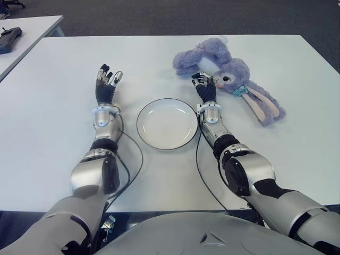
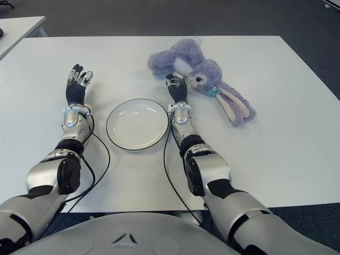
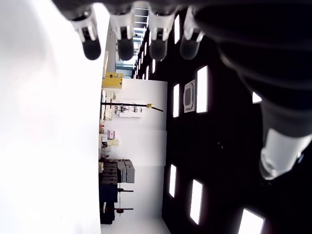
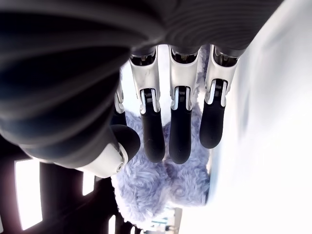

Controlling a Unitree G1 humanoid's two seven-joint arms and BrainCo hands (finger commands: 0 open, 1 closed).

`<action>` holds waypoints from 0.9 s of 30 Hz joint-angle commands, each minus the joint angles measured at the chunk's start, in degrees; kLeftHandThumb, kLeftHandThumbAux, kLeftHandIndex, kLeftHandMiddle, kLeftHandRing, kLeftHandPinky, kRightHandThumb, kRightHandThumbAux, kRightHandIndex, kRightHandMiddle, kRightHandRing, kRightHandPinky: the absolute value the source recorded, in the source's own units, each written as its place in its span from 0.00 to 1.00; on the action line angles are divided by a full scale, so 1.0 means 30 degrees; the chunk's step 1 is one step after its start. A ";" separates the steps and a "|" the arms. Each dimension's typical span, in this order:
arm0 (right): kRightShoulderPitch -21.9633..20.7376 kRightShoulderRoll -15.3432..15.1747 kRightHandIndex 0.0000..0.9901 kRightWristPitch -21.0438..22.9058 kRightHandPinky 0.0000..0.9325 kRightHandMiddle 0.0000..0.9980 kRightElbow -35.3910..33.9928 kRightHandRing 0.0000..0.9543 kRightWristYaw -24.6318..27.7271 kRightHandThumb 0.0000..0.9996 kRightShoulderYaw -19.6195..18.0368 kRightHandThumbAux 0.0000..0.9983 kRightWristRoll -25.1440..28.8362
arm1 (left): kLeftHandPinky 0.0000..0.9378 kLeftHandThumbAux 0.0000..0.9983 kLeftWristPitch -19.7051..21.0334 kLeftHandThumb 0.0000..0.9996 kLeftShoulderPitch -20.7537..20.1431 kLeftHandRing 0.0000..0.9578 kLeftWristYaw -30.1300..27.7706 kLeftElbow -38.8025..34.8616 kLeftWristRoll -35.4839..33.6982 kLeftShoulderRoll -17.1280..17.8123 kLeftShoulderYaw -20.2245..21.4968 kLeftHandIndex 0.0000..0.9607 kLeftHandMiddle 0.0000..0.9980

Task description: Put the doll into the plate.

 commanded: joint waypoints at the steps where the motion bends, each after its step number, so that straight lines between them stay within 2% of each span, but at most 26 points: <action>1: 0.4311 0.0751 0.42 0.1861 0.38 0.37 0.2575 0.38 0.0241 0.70 -0.0113 0.74 0.0039 | 0.05 0.57 0.0449 0.00 0.5434 0.04 0.0378 0.2570 -0.0365 -0.2948 0.0124 0.03 0.05; 27: 0.4170 0.0702 0.41 0.1618 0.35 0.36 0.2459 0.37 0.0598 0.70 -0.0457 0.74 0.0429 | 0.04 0.59 0.0405 0.00 0.5537 0.03 0.0074 0.2492 -0.0541 -0.2957 0.0239 0.02 0.04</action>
